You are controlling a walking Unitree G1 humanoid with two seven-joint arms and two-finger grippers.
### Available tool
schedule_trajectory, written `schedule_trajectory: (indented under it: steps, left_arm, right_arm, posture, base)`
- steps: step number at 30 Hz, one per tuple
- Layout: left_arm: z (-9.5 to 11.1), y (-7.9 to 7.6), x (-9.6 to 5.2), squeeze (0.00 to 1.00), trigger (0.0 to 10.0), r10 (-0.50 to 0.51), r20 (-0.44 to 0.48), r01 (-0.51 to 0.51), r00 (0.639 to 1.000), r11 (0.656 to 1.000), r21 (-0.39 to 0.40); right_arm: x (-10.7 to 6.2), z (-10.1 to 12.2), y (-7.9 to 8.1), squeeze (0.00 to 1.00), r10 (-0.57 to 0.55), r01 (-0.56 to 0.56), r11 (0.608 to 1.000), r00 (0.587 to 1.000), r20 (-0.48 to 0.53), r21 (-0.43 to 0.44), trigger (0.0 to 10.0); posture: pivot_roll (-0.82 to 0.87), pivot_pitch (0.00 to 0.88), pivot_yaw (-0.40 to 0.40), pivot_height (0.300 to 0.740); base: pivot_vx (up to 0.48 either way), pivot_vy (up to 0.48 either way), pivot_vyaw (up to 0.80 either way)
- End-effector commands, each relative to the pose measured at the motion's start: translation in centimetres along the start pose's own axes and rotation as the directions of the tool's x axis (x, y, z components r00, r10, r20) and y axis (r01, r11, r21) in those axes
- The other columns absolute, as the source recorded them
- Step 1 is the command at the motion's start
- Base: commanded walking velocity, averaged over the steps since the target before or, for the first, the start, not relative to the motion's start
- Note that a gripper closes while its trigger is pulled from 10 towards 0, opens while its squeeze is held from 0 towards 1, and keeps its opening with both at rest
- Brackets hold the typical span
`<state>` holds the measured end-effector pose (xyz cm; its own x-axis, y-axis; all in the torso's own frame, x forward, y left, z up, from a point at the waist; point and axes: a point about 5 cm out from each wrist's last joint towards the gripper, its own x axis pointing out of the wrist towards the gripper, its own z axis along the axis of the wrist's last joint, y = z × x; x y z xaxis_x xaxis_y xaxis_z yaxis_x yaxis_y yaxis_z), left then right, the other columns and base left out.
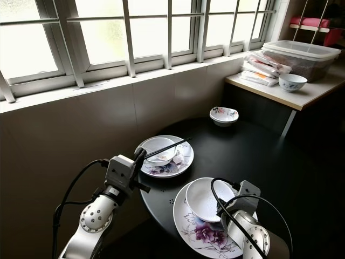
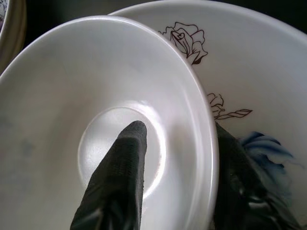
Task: Kitchen organization
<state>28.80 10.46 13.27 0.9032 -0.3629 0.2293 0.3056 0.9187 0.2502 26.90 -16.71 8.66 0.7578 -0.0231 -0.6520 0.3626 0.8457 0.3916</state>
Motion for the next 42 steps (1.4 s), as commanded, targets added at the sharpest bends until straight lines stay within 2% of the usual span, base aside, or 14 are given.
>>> schedule_trajectory:
  steps: [1, 7, 10, 14, 18, 20, 22, 23, 25, 27, 28, 29, 31, 42]
  left_arm:
    - [-0.1, -0.1, 0.2, 0.00, 10.0, -0.007, -0.015, 0.007, 1.000, 1.000, 0.006]
    - [-0.2, 0.0, 0.2, 0.00, 10.0, -0.006, -0.019, 0.007, 1.000, 1.000, 0.010]
    - [-0.3, 0.0, 0.2, 0.00, 10.0, -0.006, -0.019, 0.006, 1.000, 1.000, 0.012]
    - [-0.3, 0.0, 0.2, 0.00, 10.0, -0.005, -0.019, 0.006, 1.000, 1.000, 0.013]
    - [-0.3, 0.0, 0.3, 0.00, 10.0, -0.007, -0.019, 0.007, 1.000, 1.000, 0.015]
    - [-0.3, 0.0, 0.3, 0.00, 10.0, -0.007, -0.018, 0.008, 1.000, 1.000, 0.015]
    - [-0.3, 0.0, 0.2, 0.00, 10.0, -0.007, -0.018, 0.007, 1.000, 1.000, 0.015]
    - [-0.4, 0.0, 0.2, 0.00, 10.0, -0.007, -0.019, 0.007, 1.000, 1.000, 0.016]
    - [-0.6, 0.2, 0.1, 0.00, 10.0, -0.003, -0.027, 0.004, 1.000, 1.000, 0.017]
    - [-0.7, 0.3, 0.0, 0.00, 10.0, 0.001, -0.036, 0.000, 0.999, 1.000, 0.018]
    - [-0.8, 0.4, 0.0, 0.00, 10.0, 0.002, -0.038, -0.001, 0.999, 1.000, 0.018]
    - [-0.8, 0.4, 0.0, 0.00, 10.0, 0.002, -0.038, -0.001, 0.999, 1.000, 0.018]
    - [-1.2, 0.6, -0.3, 0.00, 10.0, 0.015, -0.072, -0.015, 0.997, 1.000, 0.008]
    - [-1.3, 1.1, -0.7, 0.00, 10.0, 0.047, -0.077, -0.047, 0.996, 0.999, 0.007]
  right_arm:
    - [0.1, -2.2, 1.6, 0.00, 0.058, -0.054, 0.997, 0.996, -0.070, 0.052, 0.0]
    - [0.2, -2.2, 2.0, 0.00, 0.076, -0.071, 0.995, 0.995, -0.064, 0.076, 0.0]
    - [0.1, -1.7, 2.4, 0.00, 0.108, -0.103, 0.986, 0.994, -0.030, 0.128, 0.0]
    - [-0.1, -1.2, 2.8, 0.00, 0.135, -0.135, 0.980, 0.991, 0.009, 0.145, 0.0]
    - [-0.6, 0.3, 3.3, 0.00, 0.187, -0.211, 0.955, 0.974, 0.130, 0.208, 0.0]
    - [-0.8, 0.8, 3.5, 0.00, 0.204, -0.237, 0.948, 0.965, 0.167, 0.214, 0.0]
    - [-1.4, 1.9, 4.0, 0.00, 0.247, -0.301, 0.931, 0.936, 0.252, 0.205, 0.0]
    - [-1.7, 2.5, 4.3, 0.00, 0.268, -0.332, 0.923, 0.918, 0.291, 0.197, 0.0]
    - [-2.6, 4.0, 5.0, 0.00, 0.309, -0.377, 0.920, 0.864, 0.398, 0.105, 0.0]
    - [-3.3, 5.0, 5.4, 0.00, 0.327, -0.369, 0.929, 0.821, 0.467, -0.002, 0.0]
    - [-3.4, 5.2, 5.4, 0.00, 0.332, -0.359, 0.933, 0.810, 0.483, -0.038, 0.0]
    - [-3.4, 5.2, 5.4, 0.00, 0.332, -0.359, 0.933, 0.810, 0.483, -0.038, 0.0]
    - [-3.9, 5.6, 5.9, 0.00, 0.377, -0.374, 0.920, 0.762, 0.526, -0.117, 0.0]
    - [-4.1, 6.1, 6.4, 0.00, 0.431, -0.350, 0.902, 0.693, 0.577, -0.253, 0.0]
  posture:
    - [0.01, 0.000, -0.022, 0.740]
    - [0.01, 0.000, -0.023, 0.740]
    - [0.01, 0.000, -0.023, 0.740]
    - [0.02, 0.000, -0.022, 0.740]
    - [0.01, 0.000, -0.020, 0.740]
    - [0.01, 0.000, -0.020, 0.740]
    - [0.01, 0.000, -0.020, 0.740]
    - [0.01, 0.000, -0.018, 0.740]
    - [0.01, 0.000, -0.017, 0.740]
    - [0.01, 0.000, -0.016, 0.740]
    - [0.01, 0.000, -0.016, 0.740]
    - [0.01, 0.000, -0.016, 0.740]
    - [0.02, 0.000, -0.017, 0.740]
    - [0.03, 0.000, -0.023, 0.740]
  base:
    - [0.000, 0.000, 0.00]
    - [0.000, 0.000, 0.00]
    - [0.000, 0.000, 0.00]
    - [0.000, 0.000, 0.00]
    - [0.000, 0.000, 0.00]
    - [0.000, 0.000, 0.00]
    - [0.000, 0.000, 0.00]
    - [0.000, 0.000, 0.00]
    - [0.000, 0.000, 0.00]
    - [0.000, 0.000, 0.00]
    - [0.000, 0.000, 0.00]
    - [0.000, 0.000, 0.00]
    - [0.000, 0.000, 0.00]
    - [0.000, 0.391, 0.80]
